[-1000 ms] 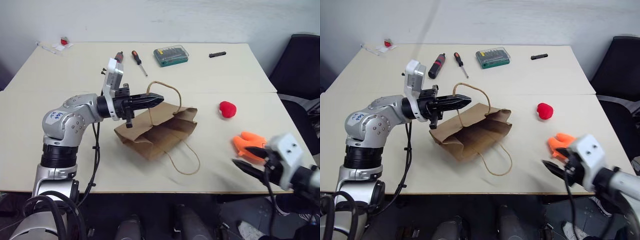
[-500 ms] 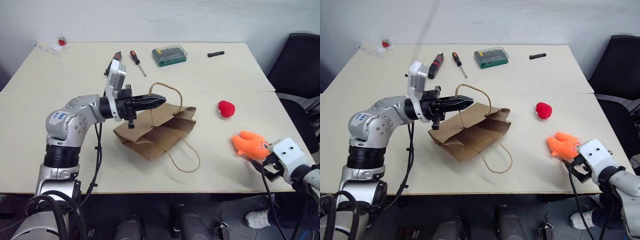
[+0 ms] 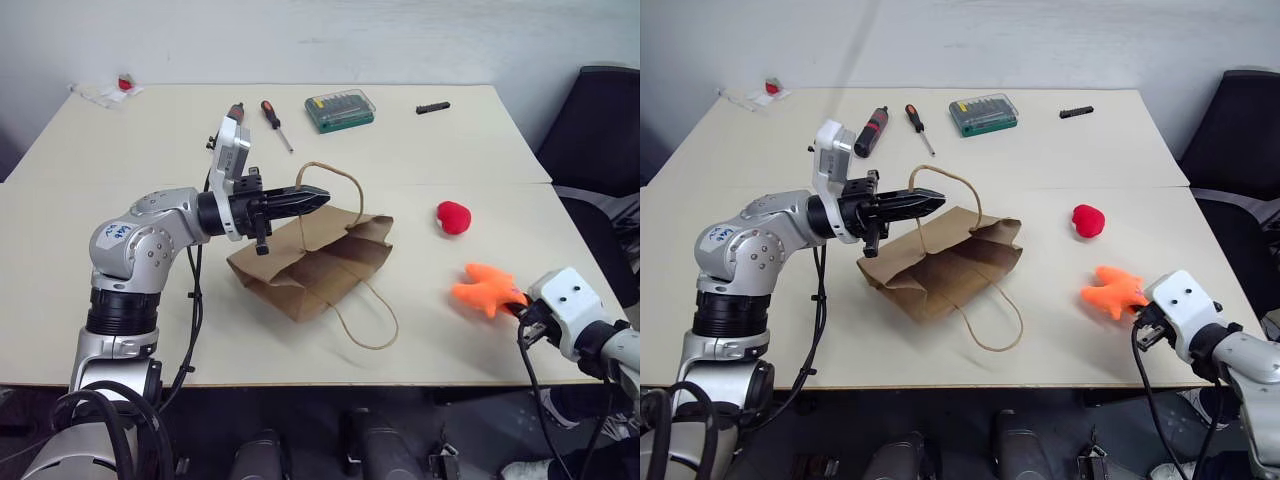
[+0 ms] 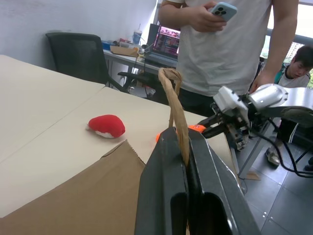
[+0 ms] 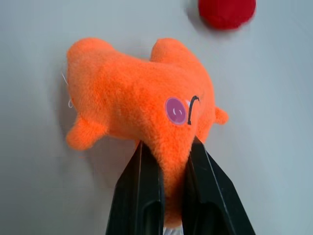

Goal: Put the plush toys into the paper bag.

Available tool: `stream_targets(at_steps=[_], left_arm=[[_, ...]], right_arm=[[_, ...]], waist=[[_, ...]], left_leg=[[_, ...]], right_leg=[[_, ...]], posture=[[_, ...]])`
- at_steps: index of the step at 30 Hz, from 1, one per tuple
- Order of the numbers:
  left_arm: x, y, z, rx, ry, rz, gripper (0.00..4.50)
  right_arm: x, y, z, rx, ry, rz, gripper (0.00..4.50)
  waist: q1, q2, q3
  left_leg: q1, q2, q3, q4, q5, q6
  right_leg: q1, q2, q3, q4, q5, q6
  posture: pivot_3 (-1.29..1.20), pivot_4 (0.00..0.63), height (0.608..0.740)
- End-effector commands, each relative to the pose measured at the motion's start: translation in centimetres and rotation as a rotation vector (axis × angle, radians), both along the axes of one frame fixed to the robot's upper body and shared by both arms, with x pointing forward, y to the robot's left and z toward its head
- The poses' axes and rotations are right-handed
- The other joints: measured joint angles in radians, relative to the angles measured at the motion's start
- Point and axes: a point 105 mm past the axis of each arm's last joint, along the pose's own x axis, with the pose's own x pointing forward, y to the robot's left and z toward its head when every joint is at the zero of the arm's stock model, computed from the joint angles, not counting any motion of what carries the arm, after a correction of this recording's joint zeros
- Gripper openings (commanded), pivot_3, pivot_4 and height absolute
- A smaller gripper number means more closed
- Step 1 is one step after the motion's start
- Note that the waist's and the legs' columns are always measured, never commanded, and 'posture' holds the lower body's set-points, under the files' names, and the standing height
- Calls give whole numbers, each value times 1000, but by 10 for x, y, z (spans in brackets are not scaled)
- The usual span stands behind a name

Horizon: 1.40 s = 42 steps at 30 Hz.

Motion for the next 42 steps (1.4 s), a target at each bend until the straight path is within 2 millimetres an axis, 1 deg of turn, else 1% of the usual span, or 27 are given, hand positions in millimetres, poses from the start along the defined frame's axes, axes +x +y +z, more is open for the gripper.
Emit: stream_targets(at_steps=[1, 3, 4, 6, 8, 10, 12, 14, 17, 21, 24, 29, 31, 33, 35, 36, 39, 42], left_arm=[[-1, 1, 17, -22, -69, 0, 0], [0, -1, 18, -27, -69, -6, 0], [0, -3, 18, -28, -70, -13, 0], [-1, -6, 17, -31, -70, -23, 0], [-1, -10, 17, -35, -69, -35, 0], [-2, -14, 18, -38, -70, -51, 0], [-3, -18, 18, -36, -73, -64, 0], [-3, -22, 18, -34, -76, -75, 0], [-4, -25, 19, -39, -74, -86, 0], [-6, -27, 18, -42, -72, -95, 0], [-7, -27, 17, -44, -70, -95, 0], [-8, -26, 13, -37, -70, -89, 0], [-8, -26, 13, -39, -72, -84, 0], [-7, -25, 14, -43, -75, -75, 0], [-5, -22, 17, -50, -79, -55, 0], [-5, -21, 17, -52, -80, -49, 0], [0, -15, 19, -59, -77, -18, 0], [4, -11, 20, -62, -77, 3, 0]], right_arm=[[-10, 37, 38, 60, -59, 183, 56], [-11, 58, 46, 67, -59, 276, 56], [-9, 74, 49, 54, -65, 343, 56], [-5, 100, 50, 31, -76, 447, 56], [4, 118, 49, 19, -92, 507, 56], [15, 135, 46, -30, -110, 566, 56], [22, 147, 41, -81, -110, 620, 56], [29, 158, 37, -146, -112, 668, 56], [43, 169, 32, -259, -135, 708, 56], [65, 185, 35, -307, -162, 733, 56], [76, 202, 36, -257, -138, 743, 56], [84, 229, 36, -73, -70, 724, 56], [92, 238, 31, 2, -52, 673, 56], [97, 241, 22, 10, -40, 640, 56], [101, 237, 12, 2, -37, 607, 773], [102, 236, 10, 3, -37, 599, 995], [100, 231, 12, 21, -56, 576, 2017], [94, 225, 17, 42, -81, 566, 3100]], waist=[[-1, 0, 0], [0, 0, 0], [0, 0, 0], [-1, 0, 0], [0, 0, 0], [0, 0, 0], [0, 0, 0], [1, 0, 0], [0, 0, 0], [-4, 0, 0], [-10, 0, 0], [-16, 0, 0], [-22, 0, 0], [-25, 0, 0], [-25, 0, 0], [-25, 0, 0], [-26, 0, 0], [-26, 0, 0]], left_leg=[[0, 0, 0, 0, 0, 0], [0, 0, -1, 0, 0, 0], [0, 0, -1, 0, 0, 0], [0, 0, -1, 0, 0, 0], [0, 0, -1, 0, 0, 0], [-2, 0, -1, 0, 0, 0], [-2, 0, -1, 0, 0, 0], [-2, 0, -1, 0, 0, 1], [-3, 0, -1, 0, 0, 1], [-2, 0, 0, 1, 0, 1], [-2, 1, 0, 1, 0, 1], [-2, 2, 0, 1, 0, 1], [-3, 2, 0, 1, 0, 1], [-3, 2, 0, 1, 0, 1], [-3, 1, -1, 1, 0, 1], [-3, 1, -1, 1, 0, 1], [-3, 1, -1, 1, 0, 1], [-3, 1, -1, 1, 0, 1]], right_leg=[[0, 0, 0, 0, 0, 0], [0, 0, 0, 0, 0, 0], [0, 0, 0, 0, 0, 0], [0, 0, 0, 0, 0, 0], [0, 0, -1, 0, 0, 0], [-1, 0, -1, -1, 0, 0], [-1, 0, -1, -1, 0, 0], [-2, -1, -1, -2, 0, 0], [-2, -1, -2, -2, 0, 0], [-2, -1, -2, -1, 0, 0], [-2, -1, -2, 0, 0, -1], [-3, -1, -3, 0, -1, -1], [-3, -2, -3, 1, -1, -1], [-3, -2, -3, 1, -1, -1], [-3, -2, -3, 1, -1, -1], [-3, -2, -3, 1, -1, -1], [-3, -2, -3, 1, -1, -1], [-3, -2, -3, 1, -1, -1]], posture=[[0, 150, 740], [0, 150, 740], [0, 150, 740], [0, 150, 740], [0, 150, 740], [0, 150, 740], [0, 150, 740], [0, 150, 740], [0, 150, 740], [0, 150, 740], [0, 150, 740], [0, 150, 740], [0, 150, 740], [0, 150, 740], [0, 150, 740], [0, 150, 740], [0, 150, 740], [0, 150, 740]])
